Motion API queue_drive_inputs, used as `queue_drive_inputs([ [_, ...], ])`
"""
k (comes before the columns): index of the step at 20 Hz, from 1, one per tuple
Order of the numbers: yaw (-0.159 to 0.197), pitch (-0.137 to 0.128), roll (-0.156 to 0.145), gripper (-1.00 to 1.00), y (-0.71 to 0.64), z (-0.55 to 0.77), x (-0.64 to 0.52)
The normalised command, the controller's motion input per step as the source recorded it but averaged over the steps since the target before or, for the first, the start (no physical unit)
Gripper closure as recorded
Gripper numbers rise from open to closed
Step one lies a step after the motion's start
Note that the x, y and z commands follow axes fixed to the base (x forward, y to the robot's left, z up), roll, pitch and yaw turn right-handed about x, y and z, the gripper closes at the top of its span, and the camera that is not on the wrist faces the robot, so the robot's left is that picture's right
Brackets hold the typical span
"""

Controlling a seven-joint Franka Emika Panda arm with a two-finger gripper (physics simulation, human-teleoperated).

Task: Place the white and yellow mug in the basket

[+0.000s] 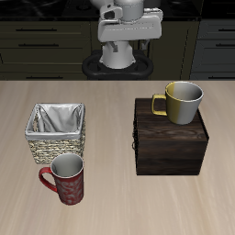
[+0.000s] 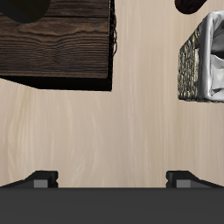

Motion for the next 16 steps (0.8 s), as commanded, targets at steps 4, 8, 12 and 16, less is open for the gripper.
queue_drive_inputs([
  [4, -0.052, 0.025, -0.036, -1.00, -0.04, 0.14, 0.16],
  [8, -0.035, -0.022, -0.004, -1.00, 0.13, 0.19, 0.32],
  [12, 0.004, -0.054, -0.027, -1.00, 0.09, 0.13, 0.25],
  [16, -0.063, 0.010, -0.023, -1.00, 0.13, 0.14, 0.36],
])
